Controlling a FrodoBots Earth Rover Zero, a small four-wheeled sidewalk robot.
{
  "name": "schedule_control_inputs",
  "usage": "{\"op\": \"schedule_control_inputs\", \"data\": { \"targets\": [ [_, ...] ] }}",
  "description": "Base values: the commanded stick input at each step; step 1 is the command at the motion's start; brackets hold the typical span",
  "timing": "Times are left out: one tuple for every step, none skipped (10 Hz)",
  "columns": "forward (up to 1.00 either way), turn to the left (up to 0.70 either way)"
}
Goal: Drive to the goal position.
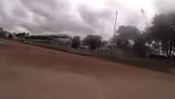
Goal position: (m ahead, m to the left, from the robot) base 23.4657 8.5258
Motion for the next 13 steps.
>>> {"op": "schedule_control_inputs", "data": {
  "targets": [
    [0.7,0.0],
    [0.7,0.0],
    [0.7,0.0],
    [0.7,0.0],
    [0.7,0.0],
    [0.7,0.0],
    [0.7,0.0],
    [0.7,0.0],
    [0.7,0.0],
    [0.7,0.0],
    [0.7,0.0],
    [0.7,0.0],
    [0.7,0.0]
  ]
}}
